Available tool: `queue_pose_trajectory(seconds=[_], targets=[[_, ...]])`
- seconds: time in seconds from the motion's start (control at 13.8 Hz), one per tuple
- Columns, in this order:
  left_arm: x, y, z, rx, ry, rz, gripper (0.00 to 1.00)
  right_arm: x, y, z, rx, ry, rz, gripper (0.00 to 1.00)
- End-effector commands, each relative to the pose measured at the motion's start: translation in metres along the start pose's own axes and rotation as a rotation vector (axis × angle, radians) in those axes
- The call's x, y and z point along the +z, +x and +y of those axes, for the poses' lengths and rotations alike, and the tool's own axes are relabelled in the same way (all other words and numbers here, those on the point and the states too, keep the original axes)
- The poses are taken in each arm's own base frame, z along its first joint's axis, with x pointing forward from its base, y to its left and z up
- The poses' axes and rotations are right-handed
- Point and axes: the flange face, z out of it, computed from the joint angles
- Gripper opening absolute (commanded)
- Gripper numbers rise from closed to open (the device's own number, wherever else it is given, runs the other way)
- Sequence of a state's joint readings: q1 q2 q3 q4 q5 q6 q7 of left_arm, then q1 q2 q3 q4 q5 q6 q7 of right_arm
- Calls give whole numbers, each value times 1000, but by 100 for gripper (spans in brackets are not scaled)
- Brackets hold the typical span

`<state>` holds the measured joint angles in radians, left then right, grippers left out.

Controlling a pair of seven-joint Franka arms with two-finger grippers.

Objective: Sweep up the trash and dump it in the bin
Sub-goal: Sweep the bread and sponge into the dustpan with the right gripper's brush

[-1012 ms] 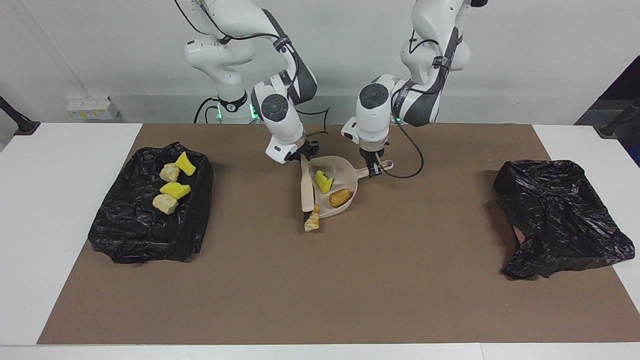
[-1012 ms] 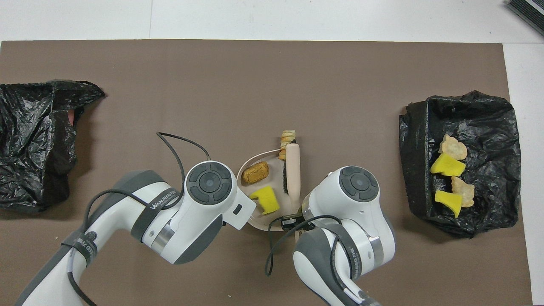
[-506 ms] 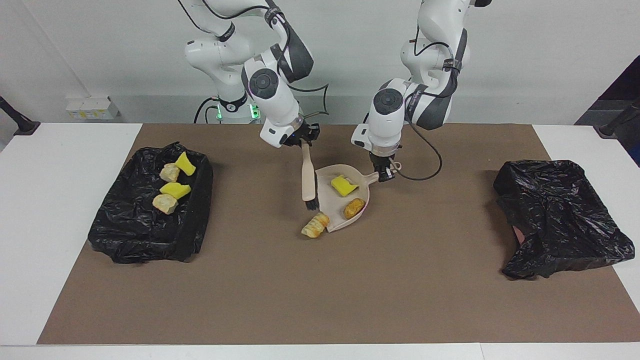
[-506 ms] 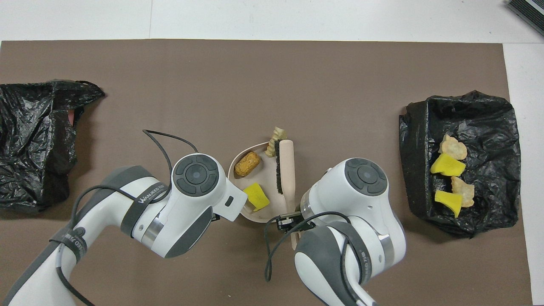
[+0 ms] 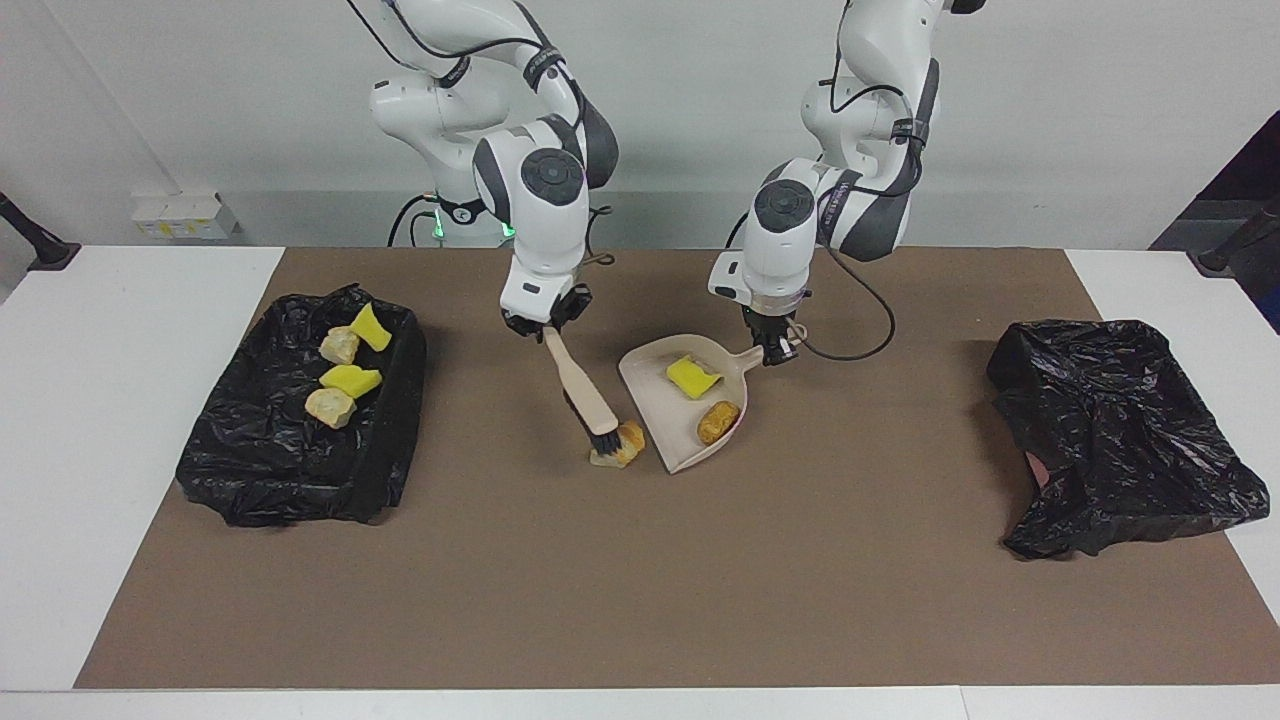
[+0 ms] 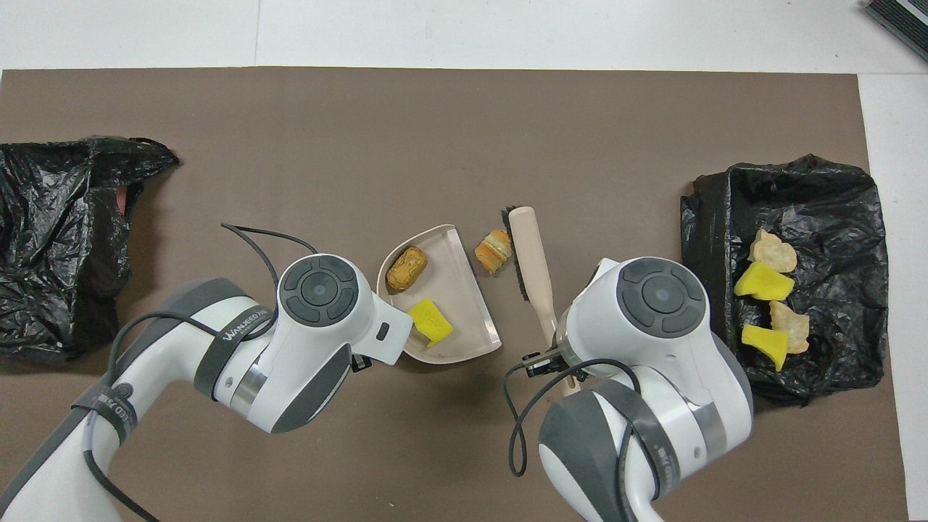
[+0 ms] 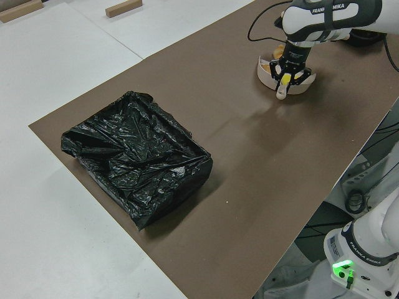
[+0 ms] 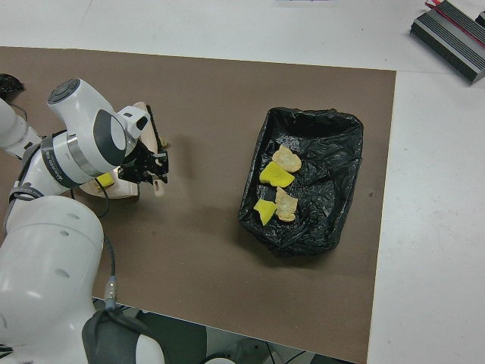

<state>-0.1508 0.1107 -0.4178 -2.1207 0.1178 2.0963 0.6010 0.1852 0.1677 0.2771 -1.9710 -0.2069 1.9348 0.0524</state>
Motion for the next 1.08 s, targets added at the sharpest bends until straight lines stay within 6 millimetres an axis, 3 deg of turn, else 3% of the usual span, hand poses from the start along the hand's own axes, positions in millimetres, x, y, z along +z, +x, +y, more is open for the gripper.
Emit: queue_pose_trajectory(seconds=[0.0,0.22,0.43,0.58,0.79,1.01], targets=[[6,-9,0,-27,1,6,0,26,35,4,-72,-51,-13,0],[6,-10,1,-27,-1,0,0,38,32,-13,-39,18,-39,0],[5,-10,1,-27,-1,-1,0,29,16,-63,-6,237,-133,0],[7,-11,2,-16,1,1,0,20,4,-76,23,326,-157,0],[8,-11,2,4,1,1,0,-12,-9,-68,106,416,-151,0],[9,-16,-9,110,5,12,0,-38,-24,-57,224,388,-153,0]])
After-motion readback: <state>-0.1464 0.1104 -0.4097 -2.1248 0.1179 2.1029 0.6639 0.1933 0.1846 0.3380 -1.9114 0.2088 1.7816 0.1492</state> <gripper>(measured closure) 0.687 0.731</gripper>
